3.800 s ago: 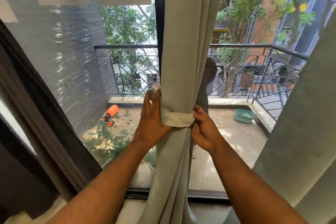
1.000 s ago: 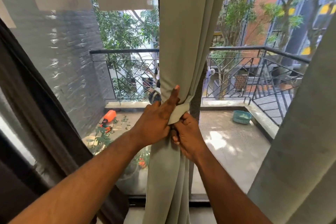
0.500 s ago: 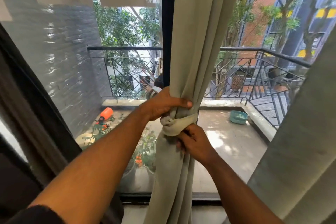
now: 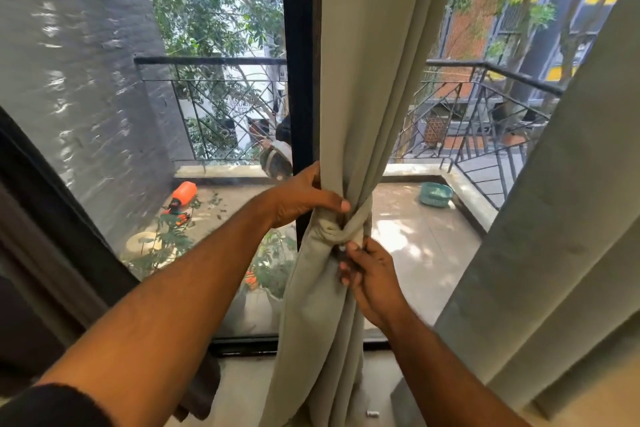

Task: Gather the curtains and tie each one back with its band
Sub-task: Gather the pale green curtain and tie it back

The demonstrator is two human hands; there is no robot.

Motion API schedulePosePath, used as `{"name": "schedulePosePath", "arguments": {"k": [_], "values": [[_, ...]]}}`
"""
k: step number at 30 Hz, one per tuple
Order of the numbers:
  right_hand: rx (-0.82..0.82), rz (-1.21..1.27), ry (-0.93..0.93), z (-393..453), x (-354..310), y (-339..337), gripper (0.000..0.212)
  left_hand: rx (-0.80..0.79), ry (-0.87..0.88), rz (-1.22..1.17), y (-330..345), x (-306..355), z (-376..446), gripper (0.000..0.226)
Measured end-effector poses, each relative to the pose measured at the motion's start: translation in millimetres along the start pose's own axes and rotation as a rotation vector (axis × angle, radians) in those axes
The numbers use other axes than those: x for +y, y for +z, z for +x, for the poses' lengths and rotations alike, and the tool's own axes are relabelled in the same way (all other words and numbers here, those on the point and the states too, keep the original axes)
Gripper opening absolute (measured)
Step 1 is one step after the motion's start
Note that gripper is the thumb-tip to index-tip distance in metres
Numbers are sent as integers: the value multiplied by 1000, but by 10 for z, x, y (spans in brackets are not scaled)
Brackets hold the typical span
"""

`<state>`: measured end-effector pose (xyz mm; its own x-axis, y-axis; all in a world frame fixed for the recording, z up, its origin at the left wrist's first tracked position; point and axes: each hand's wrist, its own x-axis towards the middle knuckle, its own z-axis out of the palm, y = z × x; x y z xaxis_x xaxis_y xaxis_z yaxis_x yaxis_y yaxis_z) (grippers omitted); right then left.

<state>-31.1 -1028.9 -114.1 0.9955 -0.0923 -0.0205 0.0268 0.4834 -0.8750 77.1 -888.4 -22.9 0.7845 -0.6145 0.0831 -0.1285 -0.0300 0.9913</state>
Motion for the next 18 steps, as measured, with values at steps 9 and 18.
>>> {"name": "schedulePosePath", "arguments": {"k": [9, 18], "values": [[-131, -231, -134, 198, -476, -174, 34, -72, -5, -21, 159, -588, -138, 118], [-201, -316, -201, 412, -567, -475, 48, 333, 10, 19, 388, -796, -73, 64]]}}
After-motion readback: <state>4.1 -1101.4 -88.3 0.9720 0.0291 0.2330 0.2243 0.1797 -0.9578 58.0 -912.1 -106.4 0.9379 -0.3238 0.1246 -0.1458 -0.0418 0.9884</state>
